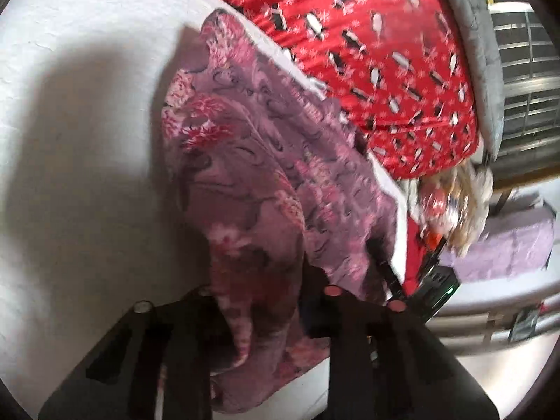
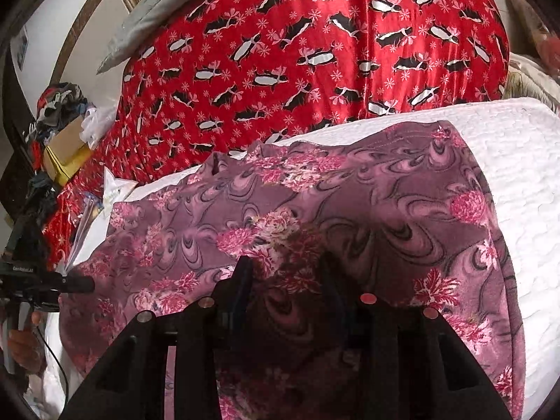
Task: Fold small clothes
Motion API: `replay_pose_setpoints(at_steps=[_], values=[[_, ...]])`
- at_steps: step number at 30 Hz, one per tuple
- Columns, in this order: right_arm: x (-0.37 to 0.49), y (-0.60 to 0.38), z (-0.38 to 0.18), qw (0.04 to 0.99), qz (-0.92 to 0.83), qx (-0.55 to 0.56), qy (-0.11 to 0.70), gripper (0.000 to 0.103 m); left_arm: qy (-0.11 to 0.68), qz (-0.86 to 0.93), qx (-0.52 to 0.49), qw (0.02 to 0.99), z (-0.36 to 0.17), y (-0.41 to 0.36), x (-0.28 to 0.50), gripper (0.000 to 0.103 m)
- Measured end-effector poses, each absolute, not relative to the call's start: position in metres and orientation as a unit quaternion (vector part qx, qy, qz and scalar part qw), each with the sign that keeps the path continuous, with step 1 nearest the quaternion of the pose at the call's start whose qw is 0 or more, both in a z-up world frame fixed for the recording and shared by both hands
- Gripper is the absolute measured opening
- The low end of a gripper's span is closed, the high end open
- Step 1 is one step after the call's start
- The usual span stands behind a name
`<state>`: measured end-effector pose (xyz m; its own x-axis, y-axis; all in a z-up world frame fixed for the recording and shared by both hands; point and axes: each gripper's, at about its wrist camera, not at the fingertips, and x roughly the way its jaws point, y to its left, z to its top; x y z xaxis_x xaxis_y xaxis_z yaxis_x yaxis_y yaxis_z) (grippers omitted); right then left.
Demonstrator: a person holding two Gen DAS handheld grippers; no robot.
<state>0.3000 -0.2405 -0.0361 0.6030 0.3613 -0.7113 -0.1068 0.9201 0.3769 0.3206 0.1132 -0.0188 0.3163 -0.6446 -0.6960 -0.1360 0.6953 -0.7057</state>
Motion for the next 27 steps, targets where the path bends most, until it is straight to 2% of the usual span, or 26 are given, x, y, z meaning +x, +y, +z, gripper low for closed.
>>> replay_pose_setpoints(at_steps=[3,11,20,27], values=[[0.299,-0.240,-0.033,0.882,0.130,0.147,0.428,0.042,0.544,-0.174,-0.334,0.750,0.005,0.099,0.320,0.014],[0.292,-0.261,-0.014,0.864,0.126,0.192,0.447,0.041,0.515,-0.201,-0.280,0.785,0.065,0.037,0.323,0.014],[0.267,-0.300,0.001,0.874,0.117,0.154,0.446,0.043,0.530,-0.222,-0.226,0.787,0.075,-0.043,0.321,0.014],[0.253,-0.339,-0.010,0.865,0.112,0.178,0.455,0.043,0.549,-0.252,-0.208,0.769,0.066,-0.103,0.319,0.014]])
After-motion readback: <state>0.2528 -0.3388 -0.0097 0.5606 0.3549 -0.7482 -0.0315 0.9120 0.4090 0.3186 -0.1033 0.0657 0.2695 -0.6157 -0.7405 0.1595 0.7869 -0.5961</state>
